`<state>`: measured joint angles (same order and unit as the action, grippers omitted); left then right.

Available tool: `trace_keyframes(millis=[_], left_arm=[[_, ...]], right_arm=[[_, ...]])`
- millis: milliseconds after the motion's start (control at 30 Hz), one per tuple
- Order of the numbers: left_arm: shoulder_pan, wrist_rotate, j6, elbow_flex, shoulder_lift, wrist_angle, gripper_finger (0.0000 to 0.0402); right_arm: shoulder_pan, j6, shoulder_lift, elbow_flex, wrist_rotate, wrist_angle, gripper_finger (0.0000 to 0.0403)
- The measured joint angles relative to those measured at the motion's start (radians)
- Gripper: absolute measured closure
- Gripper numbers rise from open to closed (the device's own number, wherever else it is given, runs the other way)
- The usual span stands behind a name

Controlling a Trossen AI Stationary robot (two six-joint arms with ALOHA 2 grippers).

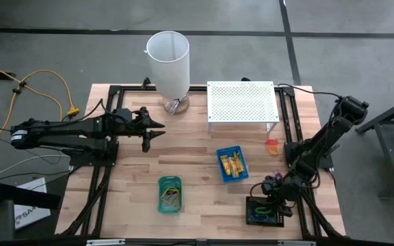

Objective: Pick & Place Office Desk Supplies
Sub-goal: Put the violet spring rubber band into the black bin

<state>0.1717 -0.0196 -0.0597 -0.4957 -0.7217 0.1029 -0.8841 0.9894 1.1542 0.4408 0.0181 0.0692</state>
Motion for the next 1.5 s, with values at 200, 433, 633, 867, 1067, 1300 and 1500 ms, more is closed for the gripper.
trace_keyframes(millis=[200,433,633,867,1067,1300,1500], left_arm=[[0.0,0.0,0.0,0.0,0.0,0.0,0.0282],[0.0,0.0,0.0,0.0,0.0,0.0,0.0282],[0.0,0.0,0.0,0.0,0.0,0.0,0.0282],[0.0,0.0,0.0,0.0,0.0,0.0,0.0282],[0.0,0.0,0.0,0.0,0.0,0.0,0.0282],[0.0,0.0,0.0,0.0,0.0,0.0,0.0282],[0.0,0.0,0.0,0.0,0.0,0.0,0.0282]], right_arm=[[0.0,0.0,0.0,0.0,0.0,0.0,0.0353],[0.0,-0.002,0.0,0.0,-0.006,0.0,0.0353],[0.0,-0.118,-0.032,0.0,-0.027,-0.032,0.0353],[0.0,-0.207,-0.112,0.0,-0.102,0.033,0.0353],[0.0,-0.154,-0.162,0.0,-0.187,0.236,0.0353],[0.019,0.039,-0.197,0.0,-0.198,0.467,0.0353],[0.085,0.191,-0.199,0.0,-0.074,0.622,0.0353]])
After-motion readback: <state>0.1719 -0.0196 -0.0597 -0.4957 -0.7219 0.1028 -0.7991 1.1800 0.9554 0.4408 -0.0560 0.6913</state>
